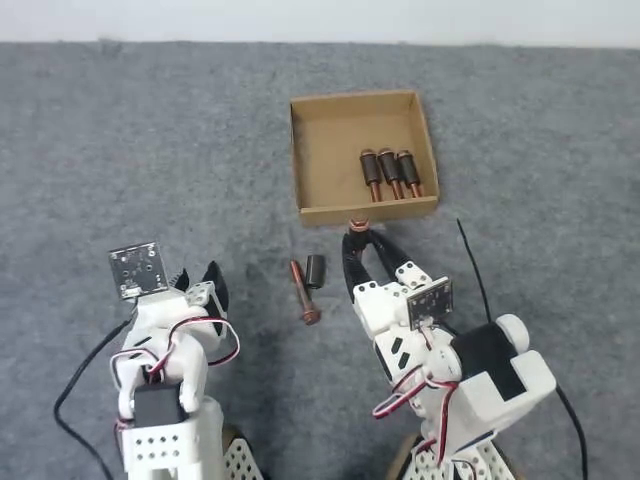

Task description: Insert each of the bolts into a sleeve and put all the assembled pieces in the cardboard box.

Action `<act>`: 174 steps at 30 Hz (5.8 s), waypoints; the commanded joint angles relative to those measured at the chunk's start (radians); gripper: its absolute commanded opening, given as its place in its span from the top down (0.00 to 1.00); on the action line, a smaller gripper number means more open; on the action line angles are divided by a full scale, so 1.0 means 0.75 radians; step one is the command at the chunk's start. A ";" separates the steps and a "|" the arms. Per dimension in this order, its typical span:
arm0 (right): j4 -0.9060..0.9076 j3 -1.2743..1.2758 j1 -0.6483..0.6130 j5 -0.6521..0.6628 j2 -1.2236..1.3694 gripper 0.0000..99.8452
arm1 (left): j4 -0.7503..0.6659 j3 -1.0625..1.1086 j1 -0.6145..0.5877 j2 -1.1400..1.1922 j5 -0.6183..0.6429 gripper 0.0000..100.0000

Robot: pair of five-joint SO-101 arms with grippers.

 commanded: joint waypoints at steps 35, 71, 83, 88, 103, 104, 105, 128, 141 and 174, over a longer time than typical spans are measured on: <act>1.026 -1.154 0.357 0.025 -0.058 0.99 | 0.016 -0.017 -0.014 -0.020 -0.053 0.99; 3.174 -2.596 0.337 0.262 0.517 0.94 | -0.012 -0.017 -0.061 -0.018 -0.055 0.99; 3.336 -2.608 0.328 0.250 0.285 0.95 | -0.014 -0.017 -0.061 -0.018 -0.055 0.99; 3.626 -2.606 0.287 0.190 0.111 0.99 | -0.014 -0.017 -0.061 -0.018 -0.055 0.99; 4.467 -2.604 0.181 0.020 -0.247 0.99 | -0.006 -0.017 -0.063 -0.018 -0.055 0.99; 4.483 -2.588 0.181 0.020 -0.265 0.99 | -0.006 -0.017 -0.063 -0.018 -0.055 0.99; 4.492 -2.555 0.181 0.020 -0.289 0.99 | -0.006 -0.017 -0.063 -0.018 -0.055 0.99; 3.710 -1.252 -0.322 -0.123 -0.981 0.99 | -0.004 -0.017 -0.063 -0.018 -0.055 0.99; 3.456 -1.405 -0.322 -0.252 -0.517 0.96 | -0.004 -0.017 -0.063 -0.018 -0.055 0.99; 3.467 -2.013 -0.238 -0.252 0.328 0.98 | -0.004 -0.017 -0.059 -0.018 -0.055 0.99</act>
